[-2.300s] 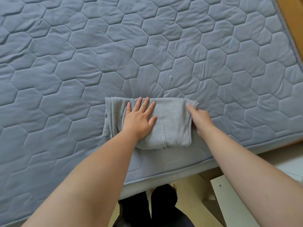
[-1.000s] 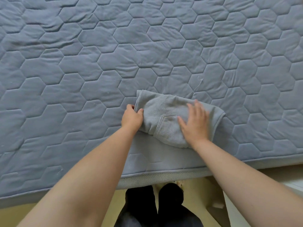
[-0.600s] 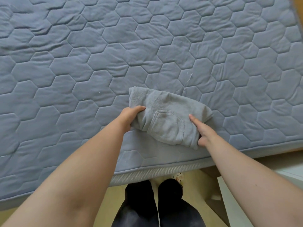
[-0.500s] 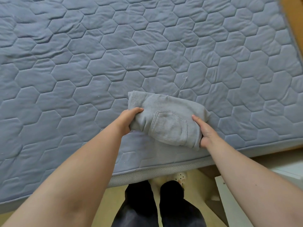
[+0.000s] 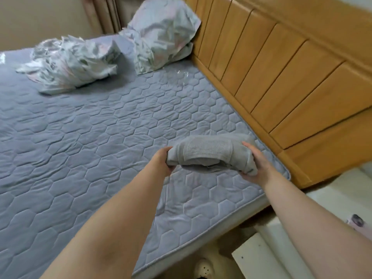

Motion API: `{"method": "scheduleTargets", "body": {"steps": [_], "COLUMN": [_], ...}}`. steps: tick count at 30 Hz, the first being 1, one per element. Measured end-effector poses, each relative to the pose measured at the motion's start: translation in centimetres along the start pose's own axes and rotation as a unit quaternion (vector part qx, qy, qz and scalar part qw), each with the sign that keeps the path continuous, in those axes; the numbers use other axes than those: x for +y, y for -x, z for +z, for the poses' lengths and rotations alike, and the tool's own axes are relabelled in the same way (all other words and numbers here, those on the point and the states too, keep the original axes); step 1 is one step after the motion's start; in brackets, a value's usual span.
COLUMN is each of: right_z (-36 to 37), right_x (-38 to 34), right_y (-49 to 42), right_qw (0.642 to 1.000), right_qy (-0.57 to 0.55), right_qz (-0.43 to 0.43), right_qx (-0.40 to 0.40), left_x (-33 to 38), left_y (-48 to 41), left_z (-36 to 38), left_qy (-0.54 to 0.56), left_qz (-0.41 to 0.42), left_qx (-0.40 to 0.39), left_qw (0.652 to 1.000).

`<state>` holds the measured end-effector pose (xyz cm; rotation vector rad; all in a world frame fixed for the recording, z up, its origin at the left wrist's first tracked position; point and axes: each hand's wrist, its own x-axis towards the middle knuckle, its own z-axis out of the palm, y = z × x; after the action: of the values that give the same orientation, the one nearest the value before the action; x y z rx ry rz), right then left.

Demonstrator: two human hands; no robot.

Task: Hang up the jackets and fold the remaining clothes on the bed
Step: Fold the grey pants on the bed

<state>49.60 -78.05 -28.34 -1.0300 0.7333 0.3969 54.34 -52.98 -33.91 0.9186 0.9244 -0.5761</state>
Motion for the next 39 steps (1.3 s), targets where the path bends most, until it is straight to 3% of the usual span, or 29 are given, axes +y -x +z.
{"method": "scheduleTargets", "body": {"steps": [3,5,8,12,16,20,22,24,25,27,28,30,31,32,33,39], "right_z": [-0.6,-1.1,-2.4,-4.5,-7.5,-8.9,-9.2,-9.1,-9.1,-9.1,-9.0,-8.9,-8.7,-8.3,-7.8,-5.8], "right_x": [-3.7,-5.6,-7.4,-6.7,-2.8,2.3,4.6,6.5,7.4,9.1,9.9,11.3,11.9,12.5,13.0,14.3], "right_y": [6.1,10.5,17.7,28.7,40.3,51.4,56.5,61.3,63.6,67.7,69.5,72.8,74.4,75.8,77.1,82.8], "right_qw": [0.997,0.989,0.967,0.931,0.888,0.817,0.788,0.763,0.748,0.722,0.709,0.682,0.670,0.658,0.647,0.581], "right_qy": [-0.041,-0.082,-0.159,-0.213,-0.199,-0.198,-0.224,-0.239,-0.247,-0.259,-0.264,-0.277,-0.281,-0.284,-0.288,-0.308], "right_qz": [-0.069,-0.123,-0.186,-0.273,-0.315,-0.321,-0.313,-0.299,-0.293,-0.297,-0.303,-0.316,-0.323,-0.328,-0.330,-0.354], "right_qx": [0.005,0.022,0.063,0.117,0.268,0.437,0.480,0.521,0.542,0.569,0.580,0.599,0.606,0.616,0.625,0.665], "left_x": [0.3,-0.9,-4.6,-9.5,-12.9,-18.7,-22.6,-26.4,-28.4,-31.8,-33.0,-35.2,-36.2,-37.3,-38.7,-44.1], "left_y": [5.2,8.8,14.2,22.4,29.5,35.5,38.9,43.1,45.5,49.9,51.9,55.3,56.6,57.7,58.8,64.5], "left_z": [5.4,8.3,11.8,14.7,16.2,17.3,17.2,16.4,15.7,13.7,12.1,8.5,6.9,5.8,5.0,1.6], "left_qy": [0.147,0.191,0.096,0.049,-0.038,-0.217,-0.358,-0.491,-0.517,-0.469,-0.420,-0.357,-0.350,-0.354,-0.359,-0.382], "left_qz": [0.034,0.029,-0.033,-0.088,-0.163,-0.215,-0.187,-0.085,-0.003,0.157,0.235,0.323,0.331,0.335,0.343,0.395], "left_qx": [-0.084,-0.182,-0.321,-0.489,-0.516,-0.427,-0.403,-0.398,-0.414,-0.526,-0.610,-0.742,-0.774,-0.788,-0.786,-0.724], "left_qw": [0.985,0.964,0.942,0.866,0.840,0.851,0.822,0.770,0.749,0.692,0.629,0.466,0.410,0.377,0.367,0.417]}}
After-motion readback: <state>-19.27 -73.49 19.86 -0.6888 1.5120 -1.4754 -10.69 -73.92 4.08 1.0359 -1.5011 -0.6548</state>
